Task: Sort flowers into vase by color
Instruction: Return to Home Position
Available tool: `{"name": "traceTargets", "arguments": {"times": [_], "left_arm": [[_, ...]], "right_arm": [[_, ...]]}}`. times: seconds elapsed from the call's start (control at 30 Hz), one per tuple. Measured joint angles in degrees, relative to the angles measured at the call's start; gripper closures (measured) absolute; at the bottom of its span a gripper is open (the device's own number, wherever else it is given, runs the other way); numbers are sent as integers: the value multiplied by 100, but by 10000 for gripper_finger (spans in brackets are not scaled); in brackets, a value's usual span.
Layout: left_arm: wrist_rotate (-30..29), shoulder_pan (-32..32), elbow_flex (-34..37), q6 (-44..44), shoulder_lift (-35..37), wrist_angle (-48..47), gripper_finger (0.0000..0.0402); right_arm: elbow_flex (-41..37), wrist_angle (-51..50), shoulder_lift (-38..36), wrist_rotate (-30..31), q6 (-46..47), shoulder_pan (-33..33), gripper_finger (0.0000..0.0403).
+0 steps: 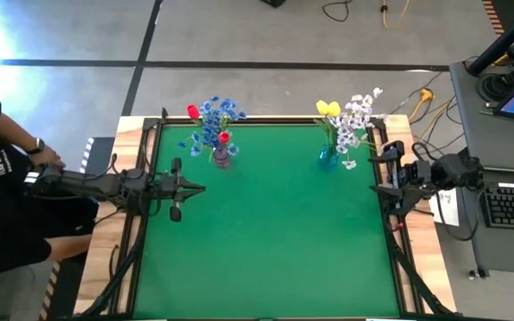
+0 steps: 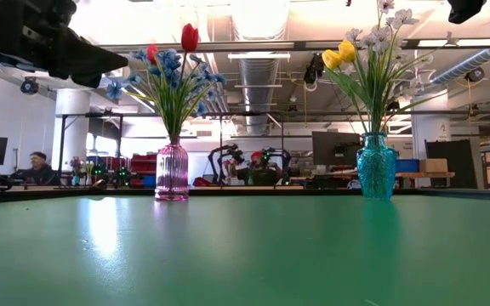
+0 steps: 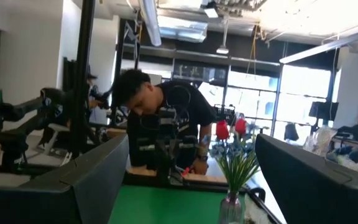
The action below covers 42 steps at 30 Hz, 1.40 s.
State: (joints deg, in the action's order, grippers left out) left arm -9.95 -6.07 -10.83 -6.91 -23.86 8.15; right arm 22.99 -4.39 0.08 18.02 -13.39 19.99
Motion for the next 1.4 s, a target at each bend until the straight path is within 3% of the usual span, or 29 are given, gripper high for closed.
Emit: {"name": "traceTargets", "arguments": {"times": [0.3, 0.63, 0.87, 1.17, 1.4], "left_arm": [[203, 22, 241, 15, 488, -1, 401], [209, 29, 779, 305, 1082, -7, 401], [201, 126, 1014, 239, 1711, -27, 402], [198, 213, 977, -52, 2390, -602, 402], [477, 221, 992, -177, 2389, -707, 402]], "right_arm": [[-159, 116, 0, 0, -77, 0, 60], [-1178, 1605, -2, 5, -128, -3, 60], [-1677, 2288, -4, 716, -397, -4, 60], [-2138, 2402, -4, 748, -325, -4, 62], [-2235, 2235, 2, 723, -168, -2, 77]]}}
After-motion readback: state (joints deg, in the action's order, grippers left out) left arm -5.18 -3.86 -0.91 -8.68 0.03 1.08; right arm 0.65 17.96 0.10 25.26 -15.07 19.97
